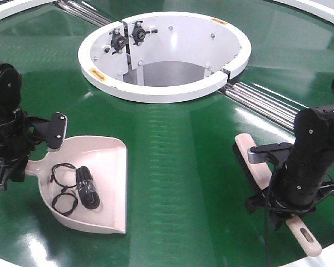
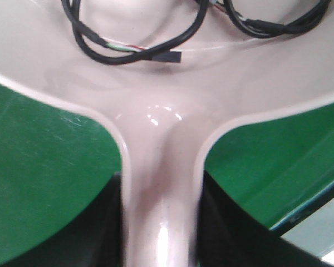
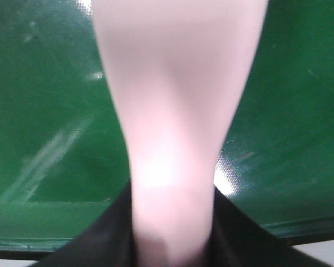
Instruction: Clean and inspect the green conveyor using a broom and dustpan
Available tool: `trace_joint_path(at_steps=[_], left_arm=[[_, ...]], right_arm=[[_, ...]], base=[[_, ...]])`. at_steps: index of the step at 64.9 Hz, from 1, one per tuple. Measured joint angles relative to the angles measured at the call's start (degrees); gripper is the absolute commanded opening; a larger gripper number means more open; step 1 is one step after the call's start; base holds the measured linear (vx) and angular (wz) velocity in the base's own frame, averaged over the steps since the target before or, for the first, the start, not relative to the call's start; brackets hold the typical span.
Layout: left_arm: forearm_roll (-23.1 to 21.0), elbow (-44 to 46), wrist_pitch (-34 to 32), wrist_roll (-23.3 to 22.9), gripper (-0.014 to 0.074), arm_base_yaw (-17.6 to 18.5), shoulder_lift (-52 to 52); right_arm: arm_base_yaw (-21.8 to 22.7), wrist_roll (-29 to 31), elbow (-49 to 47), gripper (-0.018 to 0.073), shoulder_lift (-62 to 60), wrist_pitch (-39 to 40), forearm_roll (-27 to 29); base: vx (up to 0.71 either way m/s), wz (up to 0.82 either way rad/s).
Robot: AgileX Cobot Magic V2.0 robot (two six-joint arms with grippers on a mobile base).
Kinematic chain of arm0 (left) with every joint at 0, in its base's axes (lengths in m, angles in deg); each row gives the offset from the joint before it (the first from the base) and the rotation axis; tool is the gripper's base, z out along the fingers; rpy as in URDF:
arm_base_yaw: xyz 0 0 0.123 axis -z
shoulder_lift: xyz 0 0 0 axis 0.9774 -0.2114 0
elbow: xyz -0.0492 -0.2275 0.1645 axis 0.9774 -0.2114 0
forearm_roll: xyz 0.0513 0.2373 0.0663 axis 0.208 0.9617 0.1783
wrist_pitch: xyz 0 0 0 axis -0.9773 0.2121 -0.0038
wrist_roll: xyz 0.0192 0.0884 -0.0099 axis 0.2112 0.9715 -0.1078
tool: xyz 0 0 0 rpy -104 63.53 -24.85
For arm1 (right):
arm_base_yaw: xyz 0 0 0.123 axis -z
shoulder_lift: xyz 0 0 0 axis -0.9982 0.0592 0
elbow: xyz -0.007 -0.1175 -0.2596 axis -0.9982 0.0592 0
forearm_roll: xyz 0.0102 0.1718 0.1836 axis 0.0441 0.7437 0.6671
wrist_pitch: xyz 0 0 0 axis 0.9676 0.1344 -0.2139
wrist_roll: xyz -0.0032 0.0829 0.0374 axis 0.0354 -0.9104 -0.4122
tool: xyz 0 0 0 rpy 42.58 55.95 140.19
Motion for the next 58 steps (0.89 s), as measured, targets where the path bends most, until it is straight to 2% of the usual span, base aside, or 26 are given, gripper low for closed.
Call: trace_joint_path(at_steps=[17,25,35,44,50,58], left_arm=[[0.0,0.0,0.0,0.0,0.0051,0.0,0.0],[0.0,0.0,0.2,-1.3,0.0133,0.0,0.0],[-0.6,0.0,0.7,-4.8,0.0306,0.0,0.0],[-0.8,0.0,-4.2,-6.7,0.0426,0.0,0.0],[-1.9,0.0,-7.2,-7.0,0.0459,0.0,0.0],[-3.2,0.0,-7.5,-7.1,0.0461,0.0,0.0]], right_arm=[[0.0,0.1,0.0,0.0005,0.0,0.0,0.0],[0.0,0.1,0.0,0.0005,0.0,0.0,0.0],[0.0,0.1,0.0,0.0005,0.0,0.0,0.0],[0.0,0.1,0.0,0.0005,0.0,0.0,0.0],[0.0,0.2,0.0,0.0005,0.0,0.0,0.0],[0.0,0.2,0.0,0.0005,0.0,0.0,0.0]], base=[[0.00,0.00],[0.00,0.00],[0.00,0.00],[0.00,0.00],[0.00,0.00],[0.00,0.00]])
